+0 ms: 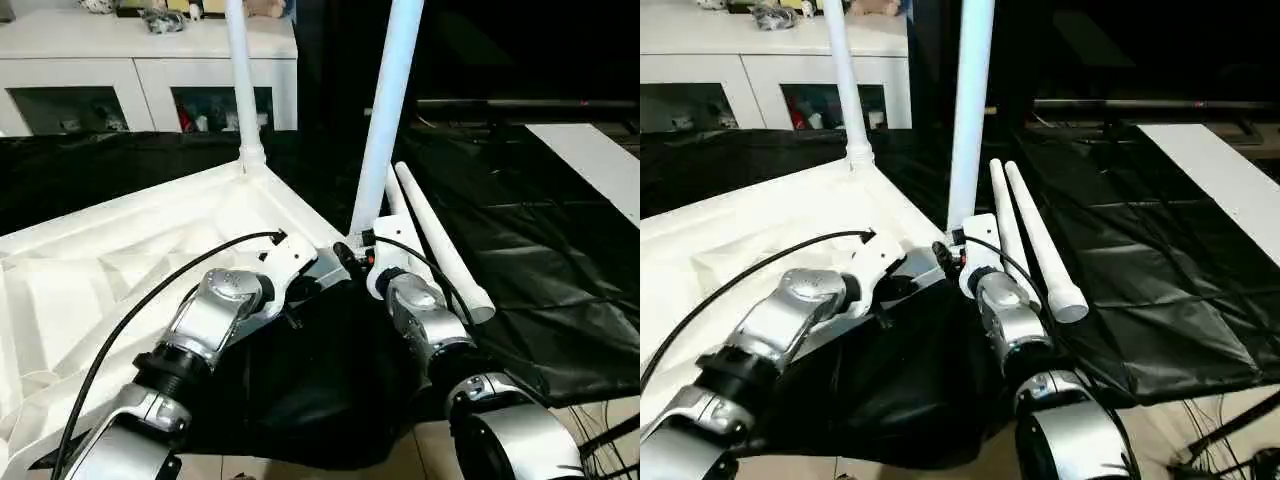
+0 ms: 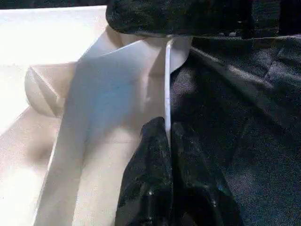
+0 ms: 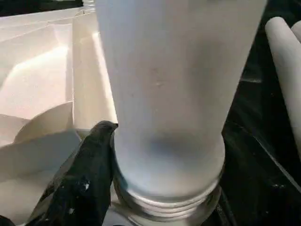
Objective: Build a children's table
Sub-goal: Rotate leg to tighten
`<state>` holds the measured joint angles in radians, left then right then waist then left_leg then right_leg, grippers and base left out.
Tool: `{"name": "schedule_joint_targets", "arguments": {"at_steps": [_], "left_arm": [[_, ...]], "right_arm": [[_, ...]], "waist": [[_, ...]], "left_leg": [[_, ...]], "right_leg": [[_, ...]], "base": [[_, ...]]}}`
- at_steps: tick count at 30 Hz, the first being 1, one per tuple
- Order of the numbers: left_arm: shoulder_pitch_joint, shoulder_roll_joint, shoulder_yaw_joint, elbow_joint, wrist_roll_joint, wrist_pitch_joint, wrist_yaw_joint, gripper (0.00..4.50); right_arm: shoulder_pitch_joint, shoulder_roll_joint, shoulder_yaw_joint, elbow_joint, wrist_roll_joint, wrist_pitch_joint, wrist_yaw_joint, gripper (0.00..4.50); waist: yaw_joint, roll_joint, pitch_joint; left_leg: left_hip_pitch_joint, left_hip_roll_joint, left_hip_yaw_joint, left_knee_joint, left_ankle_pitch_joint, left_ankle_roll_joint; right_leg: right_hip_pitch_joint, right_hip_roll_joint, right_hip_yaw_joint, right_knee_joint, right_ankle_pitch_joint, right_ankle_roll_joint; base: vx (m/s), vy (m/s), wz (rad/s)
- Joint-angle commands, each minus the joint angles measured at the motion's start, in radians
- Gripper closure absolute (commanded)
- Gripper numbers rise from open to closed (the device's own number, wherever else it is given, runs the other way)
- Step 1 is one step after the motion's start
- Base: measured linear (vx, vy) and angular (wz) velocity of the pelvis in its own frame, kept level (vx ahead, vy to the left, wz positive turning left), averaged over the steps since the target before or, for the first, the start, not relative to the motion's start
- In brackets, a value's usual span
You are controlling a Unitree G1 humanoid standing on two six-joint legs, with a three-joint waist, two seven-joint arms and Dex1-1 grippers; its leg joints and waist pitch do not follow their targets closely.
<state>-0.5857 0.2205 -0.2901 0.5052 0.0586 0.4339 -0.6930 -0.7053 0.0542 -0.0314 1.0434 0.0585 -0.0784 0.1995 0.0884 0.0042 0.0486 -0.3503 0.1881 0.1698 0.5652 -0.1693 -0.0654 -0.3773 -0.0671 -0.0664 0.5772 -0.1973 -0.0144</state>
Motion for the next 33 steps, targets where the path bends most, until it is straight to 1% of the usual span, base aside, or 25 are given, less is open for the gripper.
{"name": "schedule_joint_targets", "arguments": {"at_steps": [1,2,3,4,5,8,11,13,14,15,16,17,18,19,20,21,23,24,25,26,27,30,31,32,33], "left_arm": [[-0.014,-0.019,-0.012,0.043,0.023,-0.023,0.031,4.50],[-0.012,-0.013,-0.012,0.045,0.024,-0.025,0.027,4.50],[-0.008,-0.006,-0.011,0.044,0.026,-0.030,0.021,4.50],[-0.007,-0.003,-0.010,0.044,0.025,-0.031,0.019,4.50],[0.001,0.011,-0.010,0.041,0.025,-0.037,0.008,4.50],[0.008,0.024,-0.009,0.036,0.024,-0.043,-0.003,4.50],[0.032,0.063,-0.009,0.005,0.016,-0.059,-0.042,4.50],[0.054,0.095,-0.015,-0.027,0.012,-0.079,-0.086,4.50],[0.054,0.095,-0.015,-0.027,0.012,-0.079,-0.087,4.50],[0.068,0.117,-0.016,-0.052,0.007,-0.075,-0.114,4.50],[0.077,0.132,-0.016,-0.068,0.002,-0.076,-0.133,4.50],[0.093,0.161,-0.018,-0.091,-0.007,-0.096,-0.175,4.50],[0.093,0.161,-0.018,-0.091,-0.007,-0.096,-0.175,4.50],[0.105,0.185,-0.021,-0.110,-0.014,-0.097,-0.206,4.50],[0.115,0.201,-0.022,-0.127,-0.023,-0.110,-0.235,4.50],[0.124,0.213,-0.022,-0.143,-0.032,-0.111,-0.259,4.50],[0.134,0.232,-0.023,-0.162,-0.042,-0.116,-0.290,4.50],[0.152,0.262,-0.026,-0.194,-0.060,-0.146,-0.344,4.50],[0.160,0.274,-0.027,-0.210,-0.072,-0.149,-0.371,4.50],[0.160,0.274,-0.027,-0.210,-0.072,-0.149,-0.371,4.50],[0.178,0.311,-0.035,-0.250,-0.094,-0.129,-0.429,4.50],[0.199,0.364,-0.047,-0.292,-0.111,-0.128,-0.500,4.50],[0.200,0.367,-0.047,-0.294,-0.112,-0.128,-0.504,4.50],[0.202,0.370,-0.047,-0.296,-0.113,-0.128,-0.509,4.50],[0.204,0.380,-0.045,-0.298,-0.114,-0.132,-0.517,4.50]], "right_arm": [[0.008,0.076,0.015,0.039,0.041,0.006,0.108,1.42],[0.009,0.073,0.015,0.036,0.040,-0.005,0.117,1.21],[0.013,0.069,0.018,0.030,0.039,-0.014,0.133,1.05],[0.014,0.066,0.019,0.027,0.039,-0.019,0.136,0.97],[0.023,0.055,0.025,0.008,0.041,-0.030,0.162,0.87],[0.033,0.041,0.032,-0.017,0.039,-0.037,0.181,0.70],[0.065,-0.006,0.056,-0.098,0.016,-0.049,0.241,0.37],[0.081,-0.047,0.080,-0.140,-0.005,-0.044,0.293,0.26],[0.082,-0.048,0.080,-0.141,-0.005,-0.044,0.294,0.16],[0.090,-0.076,0.095,-0.161,-0.014,-0.037,0.339,0.16],[0.095,-0.097,0.107,-0.175,-0.022,-0.034,0.371,0.16],[0.105,-0.128,0.118,-0.200,-0.018,-0.019,0.438,0.16],[0.105,-0.128,0.118,-0.200,-0.018,-0.019,0.438,0.16],[0.112,-0.150,0.123,-0.221,-0.010,-0.017,0.488,0.16],[0.119,-0.166,0.131,-0.240,-0.005,-0.017,0.526,0.16],[0.125,-0.180,0.137,-0.257,0.002,-0.014,0.560,0.16],[0.135,-0.196,0.143,-0.283,0.016,-0.004,0.612,0.16],[0.149,-0.222,0.155,-0.323,0.038,0.011,0.684,0.16],[0.153,-0.231,0.158,-0.334,0.046,0.022,0.708,0.16],[0.153,-0.231,0.158,-0.334,0.046,0.022,0.708,0.16],[0.160,-0.250,0.167,-0.358,0.058,0.034,0.761,0.16],[0.165,-0.276,0.179,-0.387,0.068,0.036,0.834,0.16],[0.166,-0.277,0.180,-0.389,0.068,0.037,0.840,0.16],[0.166,-0.279,0.180,-0.392,0.069,0.037,0.846,0.16],[0.165,-0.289,0.190,-0.398,0.065,0.035,0.875,0.16]], "waist": [[-0.009,0.015,-0.045],[-0.009,0.015,-0.045],[-0.009,0.015,-0.047],[-0.009,0.012,-0.048],[-0.009,0.015,-0.050],[-0.007,0.014,-0.050],[-0.004,0.014,-0.050],[-0.006,0.014,-0.052],[-0.006,0.014,-0.052],[-0.004,0.016,-0.053],[-0.005,0.016,-0.053],[-0.004,0.014,-0.055],[-0.004,0.014,-0.055],[-0.001,0.016,-0.058],[0.000,0.017,-0.059],[-0.001,0.016,-0.063],[0.001,0.018,-0.067],[0.004,0.018,-0.071],[0.007,0.018,-0.076],[0.008,0.018,-0.078],[0.010,0.021,-0.076],[0.012,0.020,-0.071],[0.012,0.023,-0.067],[0.011,0.023,-0.066],[0.012,0.018,-0.062]], "left_leg": [[0.028,0.038,-0.026,-0.081,-0.519,-0.041],[0.028,0.038,-0.026,-0.081,-0.519,-0.041],[0.023,0.037,-0.026,-0.082,-0.506,-0.033],[0.013,0.037,-0.027,-0.085,-0.473,-0.026],[0.011,0.037,-0.027,-0.085,-0.460,-0.024],[0.009,0.039,-0.024,-0.085,-0.431,-0.016],[0.016,0.041,-0.021,-0.084,-0.423,-0.014],[0.006,0.041,-0.020,-0.085,-0.384,-0.004],[0.006,0.041,-0.020,-0.085,-0.384,-0.004],[0.011,0.041,-0.017,-0.081,-0.380,-0.002],[0.010,0.043,-0.016,-0.081,-0.376,-0.001],[0.003,0.041,-0.015,-0.080,-0.351,0.005],[0.001,0.042,-0.015,-0.081,-0.340,0.010],[0.007,0.044,-0.011,-0.077,-0.319,0.013],[0.007,0.043,-0.008,-0.073,-0.296,0.016],[-0.004,0.043,-0.011,-0.072,-0.260,0.021],[-0.003,0.043,-0.007,-0.066,-0.213,0.032],[-0.006,0.042,-0.007,-0.059,-0.165,0.048],[-0.009,0.043,-0.006,-0.051,-0.113,0.068],[-0.009,0.041,-0.004,-0.046,-0.087,0.079],[-0.012,0.041,-0.002,-0.042,-0.066,0.099],[-0.011,0.045,-0.002,-0.048,-0.125,0.093],[-0.008,0.046,-0.001,-0.050,-0.162,0.080],[-0.008,0.046,-0.001,-0.052,-0.177,0.072],[-0.005,0.048,-0.001,-0.057,-0.212,0.054]], "right_leg": [[0.003,-0.081,0.039,-0.093,-0.467,-0.115],[0.003,-0.081,0.039,-0.093,-0.467,-0.115],[0.008,-0.083,0.039,-0.091,-0.459,-0.119],[0.016,-0.085,0.039,-0.086,-0.446,-0.121],[0.019,-0.086,0.039,-0.084,-0.439,-0.122],[0.018,-0.088,0.041,-0.085,-0.424,-0.131],[0.014,-0.087,0.043,-0.083,-0.411,-0.140],[0.021,-0.085,0.042,-0.076,-0.377,-0.152],[0.021,-0.085,0.042,-0.076,-0.377,-0.152],[0.017,-0.086,0.044,-0.078,-0.386,-0.157],[0.017,-0.086,0.045,-0.078,-0.377,-0.160],[0.023,-0.083,0.044,-0.072,-0.345,-0.167],[0.024,-0.083,0.044,-0.072,-0.331,-0.168],[0.020,-0.081,0.046,-0.069,-0.290,-0.179],[0.019,-0.079,0.047,-0.062,-0.238,-0.199],[0.032,-0.079,0.045,-0.051,-0.183,-0.213],[0.030,-0.075,0.044,-0.043,-0.102,-0.229],[0.035,-0.072,0.043,-0.031,-0.013,-0.246],[0.035,-0.069,0.041,-0.019,0.076,-0.259],[0.034,-0.066,0.040,-0.014,0.120,-0.268],[0.030,-0.066,0.037,-0.009,0.157,-0.289],[0.032,-0.069,0.036,-0.017,0.070,-0.283],[0.028,-0.070,0.037,-0.022,0.014,-0.278],[0.028,-0.071,0.038,-0.025,-0.015,-0.273],[0.026,-0.071,0.039,-0.031,-0.074,-0.264]], "base": [[0.000,0.000,0.00],[0.000,0.000,0.00],[0.000,0.000,0.00],[0.000,0.000,0.00],[0.000,0.000,0.00],[0.000,0.000,0.00],[0.000,0.000,0.00],[0.000,0.000,0.00],[0.000,0.000,0.00],[0.000,0.000,0.00],[0.000,0.000,0.00],[0.000,0.000,0.00],[0.051,-0.020,0.00],[0.063,-0.022,0.04],[0.063,-0.022,0.04],[0.067,-0.017,0.02],[0.064,-0.008,-0.01],[0.055,-0.001,0.01],[0.000,0.000,0.00],[0.000,0.000,0.00],[0.000,0.000,0.00],[0.000,0.000,0.00],[0.000,0.000,0.00],[0.000,0.000,0.00],[0.000,0.000,0.00]]}}
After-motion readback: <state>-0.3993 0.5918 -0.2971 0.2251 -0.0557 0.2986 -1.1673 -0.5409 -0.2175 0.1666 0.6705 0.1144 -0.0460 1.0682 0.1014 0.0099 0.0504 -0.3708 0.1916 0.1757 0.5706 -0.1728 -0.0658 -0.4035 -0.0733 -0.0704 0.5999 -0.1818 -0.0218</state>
